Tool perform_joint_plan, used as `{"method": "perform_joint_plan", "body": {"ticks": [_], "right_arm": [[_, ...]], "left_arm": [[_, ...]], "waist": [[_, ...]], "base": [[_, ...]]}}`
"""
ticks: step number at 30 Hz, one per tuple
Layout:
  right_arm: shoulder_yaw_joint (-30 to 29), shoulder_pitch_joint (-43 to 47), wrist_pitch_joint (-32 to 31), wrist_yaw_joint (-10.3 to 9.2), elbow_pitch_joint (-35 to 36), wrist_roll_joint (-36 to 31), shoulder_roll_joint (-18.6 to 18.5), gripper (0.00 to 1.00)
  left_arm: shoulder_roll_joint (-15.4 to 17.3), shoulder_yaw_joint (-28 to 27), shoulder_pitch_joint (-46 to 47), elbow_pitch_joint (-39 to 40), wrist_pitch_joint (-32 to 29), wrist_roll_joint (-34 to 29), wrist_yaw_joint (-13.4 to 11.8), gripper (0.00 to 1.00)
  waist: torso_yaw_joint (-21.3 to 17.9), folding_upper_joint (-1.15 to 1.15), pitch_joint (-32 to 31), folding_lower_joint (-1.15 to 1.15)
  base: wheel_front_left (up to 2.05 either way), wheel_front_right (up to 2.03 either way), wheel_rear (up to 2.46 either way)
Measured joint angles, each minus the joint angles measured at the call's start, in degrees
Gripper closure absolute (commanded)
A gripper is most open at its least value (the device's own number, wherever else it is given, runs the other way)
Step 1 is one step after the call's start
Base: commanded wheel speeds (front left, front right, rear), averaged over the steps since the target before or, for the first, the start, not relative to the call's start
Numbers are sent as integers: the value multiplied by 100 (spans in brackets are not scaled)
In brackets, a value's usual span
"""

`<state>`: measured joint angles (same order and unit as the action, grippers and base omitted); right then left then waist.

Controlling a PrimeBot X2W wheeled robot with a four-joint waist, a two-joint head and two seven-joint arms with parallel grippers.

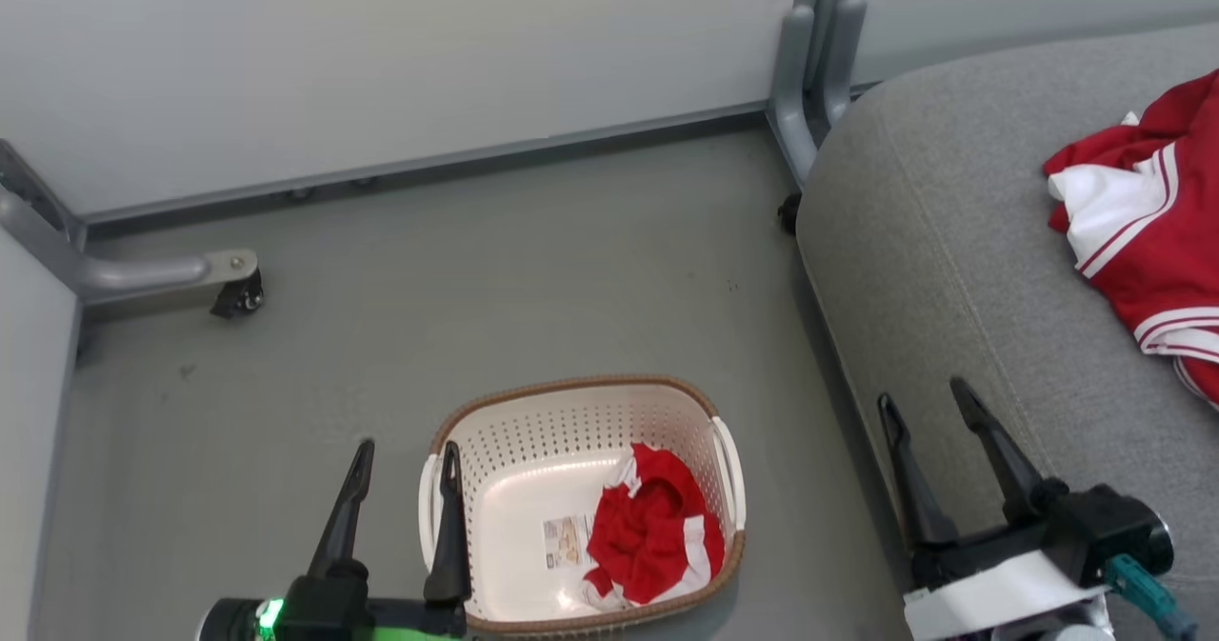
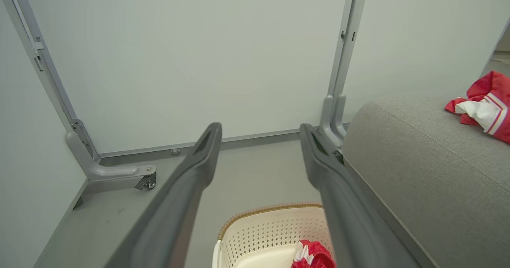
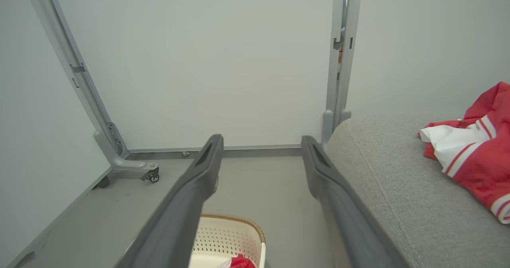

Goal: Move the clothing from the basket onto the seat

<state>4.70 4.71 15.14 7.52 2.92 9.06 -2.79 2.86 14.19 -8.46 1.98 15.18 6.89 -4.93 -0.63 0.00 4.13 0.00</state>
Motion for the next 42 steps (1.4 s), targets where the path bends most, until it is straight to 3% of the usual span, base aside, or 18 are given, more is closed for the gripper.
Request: {"method": "perform_joint_plan", "body": {"ticks": [5, 11, 17, 22, 32, 42], "right_arm": [[-4, -497, 0, 0, 123, -19, 0, 0], [-4, -1007, 0, 0, 227, -68, -1, 0], [-13, -1486, 0, 0, 367, -141, -2, 0], [-27, -1869, 0, 0, 501, -151, -11, 0], [-2, -2493, 0, 0, 868, -99, -9, 0], [-37, -2846, 0, 1, 1330, 122, -3, 0]], "left_arm": [[-1, 0, 454, -26, -1, -108, 113, 0], [-3, 29, 1101, -361, -1, -302, 427, 0], [75, 223, 1986, -1324, -1, -479, 933, 0], [247, 782, 3078, -2436, -1, -534, 1193, 0], [330, 2303, 5146, -4617, 0, -434, 1232, 0], [171, 3066, 6491, -6036, -1, -339, 1232, 0]], "waist": [[-67, 0, 571, 0], [-160, 0, 1322, 0], [-263, 0, 2097, 1], [-342, 0, 2764, 1], [-496, 0, 3967, 1], [-650, 0, 4999, 1]], "base": [[0, 0, 0], [0, 0, 0], [0, 0, 0], [0, 0, 0], [0, 0, 0], [0, 0, 0]]}}
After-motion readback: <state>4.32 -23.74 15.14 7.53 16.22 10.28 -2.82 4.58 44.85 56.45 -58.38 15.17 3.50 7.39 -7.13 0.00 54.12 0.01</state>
